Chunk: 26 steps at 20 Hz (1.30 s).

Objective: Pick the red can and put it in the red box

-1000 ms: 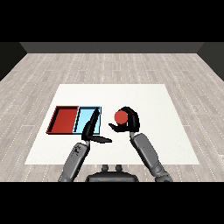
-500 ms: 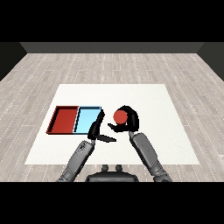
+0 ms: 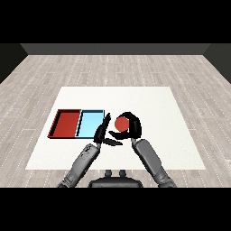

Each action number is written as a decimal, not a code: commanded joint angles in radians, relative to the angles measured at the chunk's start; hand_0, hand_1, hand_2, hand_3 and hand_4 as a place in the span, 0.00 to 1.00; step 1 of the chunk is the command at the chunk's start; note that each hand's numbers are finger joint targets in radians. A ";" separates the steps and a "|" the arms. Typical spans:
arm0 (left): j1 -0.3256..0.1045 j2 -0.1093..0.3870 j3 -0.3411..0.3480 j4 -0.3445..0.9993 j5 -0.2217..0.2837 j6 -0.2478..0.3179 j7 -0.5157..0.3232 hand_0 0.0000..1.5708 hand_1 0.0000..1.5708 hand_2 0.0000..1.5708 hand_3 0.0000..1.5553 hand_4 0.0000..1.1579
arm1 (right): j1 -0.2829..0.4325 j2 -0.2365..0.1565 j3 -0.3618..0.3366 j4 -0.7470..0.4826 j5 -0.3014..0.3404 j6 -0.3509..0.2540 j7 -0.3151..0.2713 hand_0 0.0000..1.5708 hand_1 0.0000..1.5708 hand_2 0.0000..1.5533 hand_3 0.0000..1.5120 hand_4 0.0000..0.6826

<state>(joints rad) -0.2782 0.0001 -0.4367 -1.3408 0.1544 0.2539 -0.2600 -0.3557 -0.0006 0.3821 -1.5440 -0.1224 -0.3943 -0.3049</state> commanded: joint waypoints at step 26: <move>-0.010 0.000 -0.095 -0.009 0.198 0.247 -0.026 0.92 0.92 0.94 0.92 0.96 | -0.090 0.001 0.176 0.113 -0.185 -0.131 -0.124 0.99 0.99 0.94 0.92 0.96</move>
<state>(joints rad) -0.3402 0.0033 -0.5215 -1.2824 0.3125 0.4094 -0.2964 -0.4448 -0.0012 0.5488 -1.4686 -0.2693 -0.5257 -0.3763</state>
